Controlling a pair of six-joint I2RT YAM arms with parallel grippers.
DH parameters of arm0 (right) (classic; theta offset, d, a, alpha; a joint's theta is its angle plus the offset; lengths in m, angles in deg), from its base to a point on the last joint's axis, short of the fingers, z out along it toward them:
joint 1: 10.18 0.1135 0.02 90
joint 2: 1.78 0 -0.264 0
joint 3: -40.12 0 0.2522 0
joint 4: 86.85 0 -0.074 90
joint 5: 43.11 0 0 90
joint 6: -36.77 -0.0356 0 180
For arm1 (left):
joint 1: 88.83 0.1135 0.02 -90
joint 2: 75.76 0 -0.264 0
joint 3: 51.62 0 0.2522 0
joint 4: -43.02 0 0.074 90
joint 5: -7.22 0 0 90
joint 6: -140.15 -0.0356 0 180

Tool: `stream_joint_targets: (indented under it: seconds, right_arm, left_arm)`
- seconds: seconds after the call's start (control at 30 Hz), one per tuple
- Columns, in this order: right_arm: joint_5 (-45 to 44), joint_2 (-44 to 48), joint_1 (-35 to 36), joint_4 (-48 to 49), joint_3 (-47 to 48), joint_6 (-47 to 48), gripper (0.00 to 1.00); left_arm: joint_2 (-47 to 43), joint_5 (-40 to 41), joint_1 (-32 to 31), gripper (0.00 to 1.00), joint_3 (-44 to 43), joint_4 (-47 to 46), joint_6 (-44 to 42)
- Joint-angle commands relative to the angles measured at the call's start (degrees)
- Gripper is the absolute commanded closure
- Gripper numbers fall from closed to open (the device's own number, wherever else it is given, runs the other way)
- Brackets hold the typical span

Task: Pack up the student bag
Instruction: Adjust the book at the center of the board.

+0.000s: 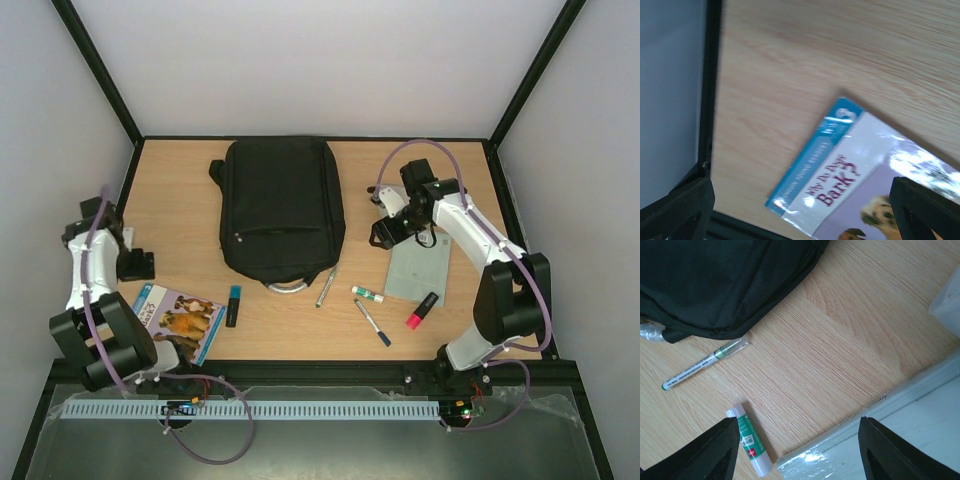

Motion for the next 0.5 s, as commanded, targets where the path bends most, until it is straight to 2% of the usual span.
stream_joint_targets:
  seconds: [0.0,0.17,0.33,0.43,0.47]
  right_arm:
    - [1.64,-1.61,0.74,-3.05,2.32,-0.65,0.34]
    - [1.34,-1.99,1.07,-3.04,2.37,-0.59,0.34]
    - [1.07,-2.17,1.24,-3.36,2.28,-0.22,0.34]
    - [1.18,-2.79,1.45,-3.21,2.73,-0.3,0.34]
    - [1.18,-3.02,1.57,-3.11,3.05,-0.3,0.34]
  left_arm:
    - [2.3,1.24,6.57,0.01,-4.34,0.17,3.87]
    - [7.65,-2.86,10.41,0.03,-6.68,5.48,2.93]
    - [13.7,-6.35,18.88,0.05,-4.57,9.9,0.68]
    - [16.09,-9.61,21.43,0.2,-2.65,11.51,-3.1]
    - [15.5,-9.89,21.58,0.21,-1.68,11.04,-3.96]
